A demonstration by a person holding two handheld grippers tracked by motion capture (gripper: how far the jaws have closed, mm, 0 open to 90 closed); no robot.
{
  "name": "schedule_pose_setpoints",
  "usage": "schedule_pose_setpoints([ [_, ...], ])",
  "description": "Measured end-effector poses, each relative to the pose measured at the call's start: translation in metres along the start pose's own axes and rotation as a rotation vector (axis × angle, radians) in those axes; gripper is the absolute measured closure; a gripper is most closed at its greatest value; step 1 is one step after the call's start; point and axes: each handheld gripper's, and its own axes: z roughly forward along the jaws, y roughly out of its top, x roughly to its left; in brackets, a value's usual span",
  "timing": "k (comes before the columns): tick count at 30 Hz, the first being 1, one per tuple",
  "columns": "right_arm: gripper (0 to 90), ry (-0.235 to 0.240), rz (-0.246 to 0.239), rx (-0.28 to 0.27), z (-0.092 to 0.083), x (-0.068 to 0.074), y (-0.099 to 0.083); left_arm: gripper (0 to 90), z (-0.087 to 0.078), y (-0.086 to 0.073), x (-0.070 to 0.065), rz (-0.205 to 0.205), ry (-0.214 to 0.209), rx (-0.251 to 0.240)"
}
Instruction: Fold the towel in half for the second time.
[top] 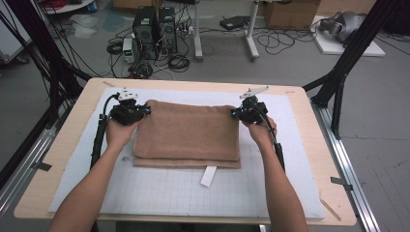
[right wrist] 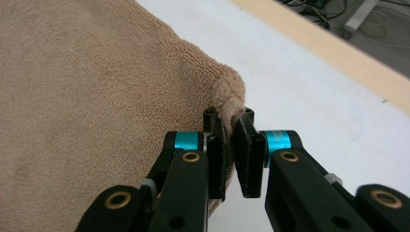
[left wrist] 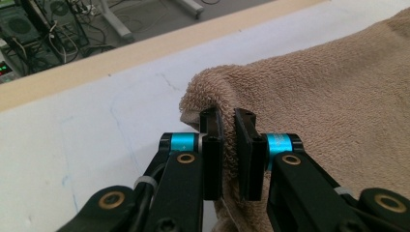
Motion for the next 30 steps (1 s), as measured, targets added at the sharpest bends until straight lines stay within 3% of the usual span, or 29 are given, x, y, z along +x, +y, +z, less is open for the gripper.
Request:
schedule_pose_setpoints([
  [1, 81.2, -0.012, -0.003, -0.001, 0.002, -0.004, 0.003, 79.8, 0.001, 0.0, 0.0, -0.005, 0.003, -0.006],
  [3, 64.2, -0.033, 0.023, -0.003, 0.005, -0.007, 0.003, 69.1, 0.004, -0.005, 0.003, -0.017, -0.018, 0.025],
  [4, 59.2, -0.025, 0.056, 0.009, 0.007, -0.01, 0.0, 63.7, 0.004, -0.007, 0.004, -0.011, -0.019, 0.038],
  [7, 50.7, 0.0, 0.058, 0.052, 0.007, -0.008, -0.009, 59.4, -0.003, -0.019, 0.006, -0.01, -0.029, 0.037],
  [9, 46.4, 0.053, 0.08, 0.091, 0.002, -0.004, -0.012, 57.6, -0.01, -0.026, 0.006, -0.01, -0.06, 0.053],
  [10, 46.8, 0.057, 0.068, 0.078, -0.002, 0.0, -0.013, 56.4, -0.014, -0.029, 0.004, 0.009, -0.065, 0.05],
  [11, 47.5, 0.053, 0.043, 0.038, -0.008, 0.005, -0.015, 56.7, -0.018, -0.033, 0.002, 0.001, -0.074, 0.035],
  [17, 44.0, 0.103, 0.018, -0.025, -0.029, 0.028, -0.027, 56.2, -0.034, -0.054, -0.01, 0.047, -0.134, 0.043],
  [21, 40.6, 0.13, 0.005, -0.02, -0.031, 0.042, -0.038, 52.5, -0.04, -0.06, -0.018, 0.072, -0.183, 0.064],
  [23, 39.2, 0.13, -0.008, -0.017, -0.031, 0.048, -0.043, 52.4, -0.044, -0.062, -0.021, 0.085, -0.187, 0.05],
  [30, 47.8, 0.181, -0.034, 0.028, -0.026, 0.063, -0.062, 54.8, -0.05, -0.075, -0.029, 0.109, -0.23, 0.098],
])
